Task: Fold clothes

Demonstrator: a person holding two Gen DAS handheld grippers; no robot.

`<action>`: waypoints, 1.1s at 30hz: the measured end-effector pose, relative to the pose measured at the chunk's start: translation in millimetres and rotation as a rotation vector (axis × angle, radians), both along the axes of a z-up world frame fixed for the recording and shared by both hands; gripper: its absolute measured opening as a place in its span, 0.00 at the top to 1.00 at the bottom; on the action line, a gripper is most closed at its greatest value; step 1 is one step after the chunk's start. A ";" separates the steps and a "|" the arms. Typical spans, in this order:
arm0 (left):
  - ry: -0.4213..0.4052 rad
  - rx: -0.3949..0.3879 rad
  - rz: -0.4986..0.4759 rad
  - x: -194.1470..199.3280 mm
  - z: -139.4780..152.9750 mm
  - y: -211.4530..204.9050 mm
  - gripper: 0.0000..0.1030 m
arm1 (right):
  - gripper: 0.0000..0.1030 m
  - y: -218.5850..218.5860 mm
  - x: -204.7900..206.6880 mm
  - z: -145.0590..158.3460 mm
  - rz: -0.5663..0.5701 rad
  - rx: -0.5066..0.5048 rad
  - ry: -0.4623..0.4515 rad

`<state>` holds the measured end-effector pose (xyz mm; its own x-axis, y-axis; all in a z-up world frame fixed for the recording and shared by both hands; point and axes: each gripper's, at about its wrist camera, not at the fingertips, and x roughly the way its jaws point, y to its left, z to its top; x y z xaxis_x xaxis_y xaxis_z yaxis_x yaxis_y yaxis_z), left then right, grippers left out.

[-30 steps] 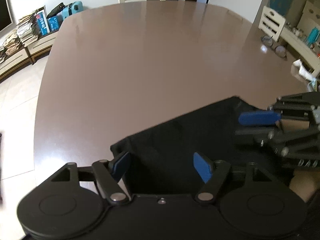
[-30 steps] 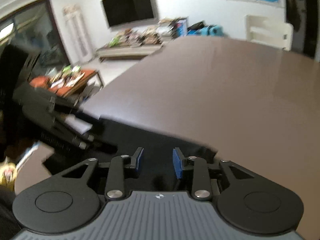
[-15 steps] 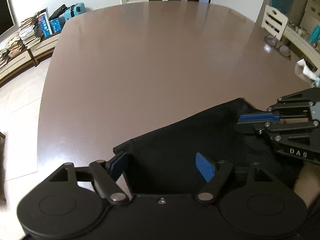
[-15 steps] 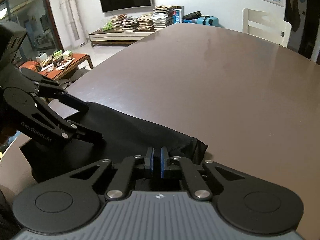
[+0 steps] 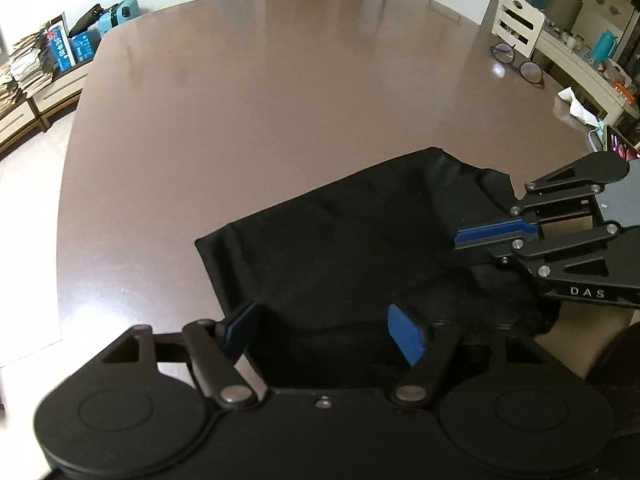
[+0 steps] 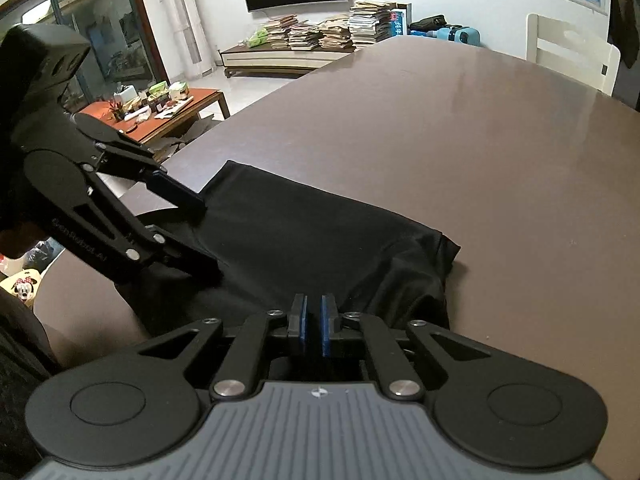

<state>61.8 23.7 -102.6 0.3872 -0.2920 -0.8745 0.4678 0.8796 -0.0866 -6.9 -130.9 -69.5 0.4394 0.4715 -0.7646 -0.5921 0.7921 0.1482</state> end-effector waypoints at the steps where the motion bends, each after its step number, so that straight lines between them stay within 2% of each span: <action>1: 0.001 0.000 0.000 0.4 -0.1 0.4 0.31 | 0.96 1.1 0.5 -0.1 0.001 -0.001 0.001; 6: -0.001 -0.006 0.001 2.3 -0.9 4.7 0.30 | 0.96 -6.2 2.1 -5.9 -0.019 0.028 0.017; 33: -0.010 -0.013 -0.003 4.5 -2.7 2.9 0.24 | 0.95 -12.8 3.9 -7.1 -0.038 0.051 0.029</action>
<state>66.2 26.6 -105.3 0.3952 -0.3051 -0.8664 0.4718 0.8767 -0.0936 -3.0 -143.7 -76.6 0.4360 0.4935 -0.7525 -0.5563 0.8051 0.2057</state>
